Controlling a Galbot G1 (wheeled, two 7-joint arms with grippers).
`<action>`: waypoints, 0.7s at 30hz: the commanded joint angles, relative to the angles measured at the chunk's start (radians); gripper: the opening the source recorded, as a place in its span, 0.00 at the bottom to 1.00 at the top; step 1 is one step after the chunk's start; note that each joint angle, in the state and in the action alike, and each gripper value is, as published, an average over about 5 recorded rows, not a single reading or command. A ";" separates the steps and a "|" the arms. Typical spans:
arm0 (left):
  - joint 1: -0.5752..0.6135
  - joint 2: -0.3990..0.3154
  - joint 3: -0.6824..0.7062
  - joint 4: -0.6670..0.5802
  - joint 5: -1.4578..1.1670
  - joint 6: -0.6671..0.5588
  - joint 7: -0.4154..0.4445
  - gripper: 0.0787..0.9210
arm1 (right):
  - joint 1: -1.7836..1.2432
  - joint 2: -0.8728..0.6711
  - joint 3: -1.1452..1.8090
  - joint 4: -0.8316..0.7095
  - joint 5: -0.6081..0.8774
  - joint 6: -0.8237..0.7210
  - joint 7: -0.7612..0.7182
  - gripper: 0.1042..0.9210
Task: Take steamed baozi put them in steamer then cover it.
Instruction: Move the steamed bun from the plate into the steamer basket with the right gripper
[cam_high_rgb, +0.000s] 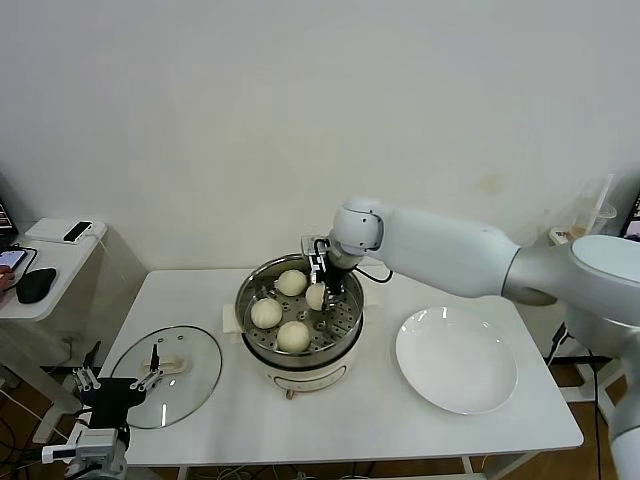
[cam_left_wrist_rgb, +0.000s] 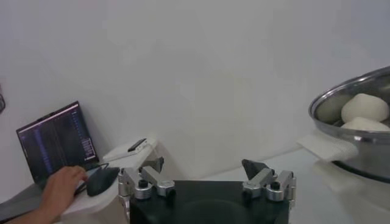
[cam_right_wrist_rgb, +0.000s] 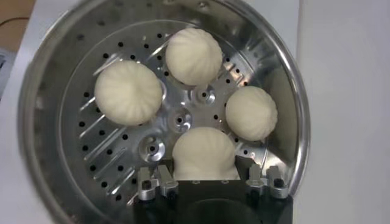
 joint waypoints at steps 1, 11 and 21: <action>-0.001 0.000 -0.001 0.002 0.000 0.000 0.000 0.88 | -0.020 0.024 -0.004 -0.035 -0.036 -0.005 0.002 0.64; -0.001 -0.002 0.000 0.000 0.001 0.000 0.000 0.88 | -0.018 0.007 -0.003 -0.008 -0.022 -0.014 -0.009 0.64; 0.000 -0.003 0.001 -0.003 0.000 0.000 0.001 0.88 | -0.017 -0.011 0.004 0.019 -0.007 -0.019 -0.003 0.69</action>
